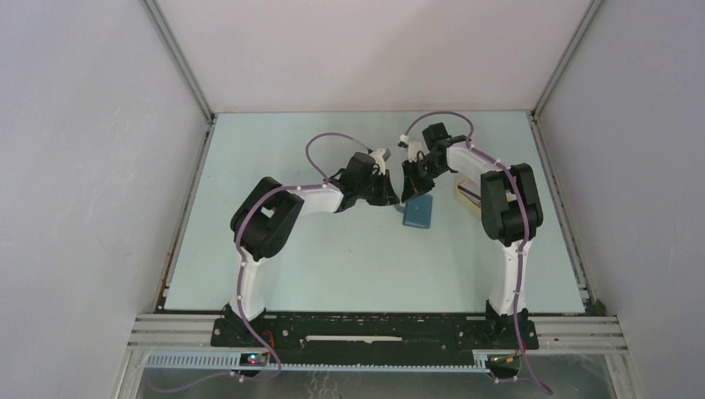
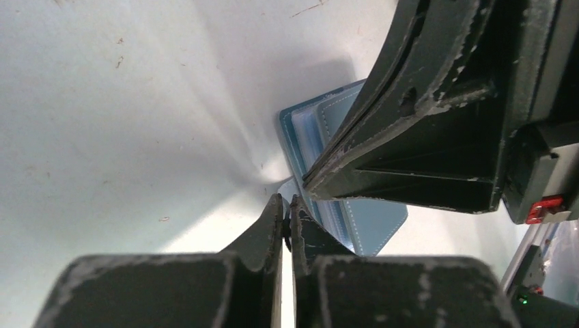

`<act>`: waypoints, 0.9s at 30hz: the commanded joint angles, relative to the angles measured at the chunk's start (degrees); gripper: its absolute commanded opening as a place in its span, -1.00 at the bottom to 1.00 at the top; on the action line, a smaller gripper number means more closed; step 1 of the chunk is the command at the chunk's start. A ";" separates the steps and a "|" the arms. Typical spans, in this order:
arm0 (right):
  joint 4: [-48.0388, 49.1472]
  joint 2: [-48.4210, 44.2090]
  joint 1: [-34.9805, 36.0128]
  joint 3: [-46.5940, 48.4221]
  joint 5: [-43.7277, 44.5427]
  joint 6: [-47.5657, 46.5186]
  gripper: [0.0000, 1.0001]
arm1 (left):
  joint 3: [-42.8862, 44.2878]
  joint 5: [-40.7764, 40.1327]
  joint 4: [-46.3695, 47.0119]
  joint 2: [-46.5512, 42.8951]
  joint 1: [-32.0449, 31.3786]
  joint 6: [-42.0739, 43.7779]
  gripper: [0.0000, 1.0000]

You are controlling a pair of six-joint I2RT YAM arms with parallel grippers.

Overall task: Put the credit cards into the card holder
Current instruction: Open the card holder at the center of the board.

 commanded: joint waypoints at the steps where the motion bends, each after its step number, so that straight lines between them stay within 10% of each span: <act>1: 0.31 -2.89 0.18 0.52 1.26 -1.26 -0.80 | 3.24 0.09 -0.27 0.31 -0.19 1.03 -0.99; 15: -1.97 -16.52 4.53 -5.52 14.16 -7.51 0.29 | -13.21 9.68 22.17 -9.54 0.33 -4.20 -1.00; 27: -0.33 -18.46 6.72 -14.33 22.28 -7.69 0.42 | -23.05 13.27 36.77 -11.76 0.86 -10.59 -1.00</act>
